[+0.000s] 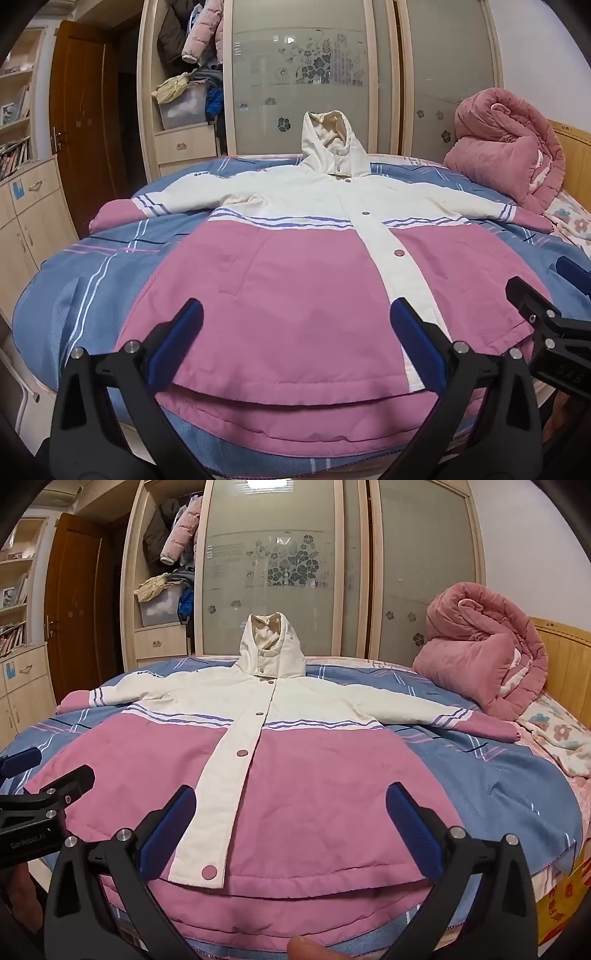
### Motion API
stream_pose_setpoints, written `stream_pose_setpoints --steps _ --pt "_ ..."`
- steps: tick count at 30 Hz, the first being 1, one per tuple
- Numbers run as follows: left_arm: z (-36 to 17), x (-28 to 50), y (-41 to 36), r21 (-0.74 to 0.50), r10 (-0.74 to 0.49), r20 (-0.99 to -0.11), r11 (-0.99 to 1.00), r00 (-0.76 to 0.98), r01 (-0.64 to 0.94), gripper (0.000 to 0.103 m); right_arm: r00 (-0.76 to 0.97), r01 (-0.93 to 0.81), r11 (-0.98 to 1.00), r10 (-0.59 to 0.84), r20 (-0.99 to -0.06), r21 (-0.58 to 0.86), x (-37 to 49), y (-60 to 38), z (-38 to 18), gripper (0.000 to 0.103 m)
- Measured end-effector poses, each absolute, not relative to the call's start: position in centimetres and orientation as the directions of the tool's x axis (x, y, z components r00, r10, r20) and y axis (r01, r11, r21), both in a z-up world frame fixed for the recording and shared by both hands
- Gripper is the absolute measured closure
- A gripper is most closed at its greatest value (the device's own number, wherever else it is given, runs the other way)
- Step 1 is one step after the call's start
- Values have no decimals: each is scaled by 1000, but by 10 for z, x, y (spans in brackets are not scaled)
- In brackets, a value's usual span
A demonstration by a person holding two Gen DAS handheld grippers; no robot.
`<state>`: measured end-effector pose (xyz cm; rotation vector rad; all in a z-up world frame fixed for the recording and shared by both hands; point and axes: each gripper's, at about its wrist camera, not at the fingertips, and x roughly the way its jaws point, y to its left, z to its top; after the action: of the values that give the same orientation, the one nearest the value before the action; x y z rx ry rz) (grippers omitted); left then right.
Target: Fold large clothes
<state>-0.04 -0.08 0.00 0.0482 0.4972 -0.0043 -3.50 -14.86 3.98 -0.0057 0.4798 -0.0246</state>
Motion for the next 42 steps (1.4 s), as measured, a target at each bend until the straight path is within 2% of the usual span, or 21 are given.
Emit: stream_pose_setpoints --steps 42 --pt "-5 1 5 31 6 -484 999 875 10 2 886 37 999 -38 -461 -11 -37 -155 40 1"
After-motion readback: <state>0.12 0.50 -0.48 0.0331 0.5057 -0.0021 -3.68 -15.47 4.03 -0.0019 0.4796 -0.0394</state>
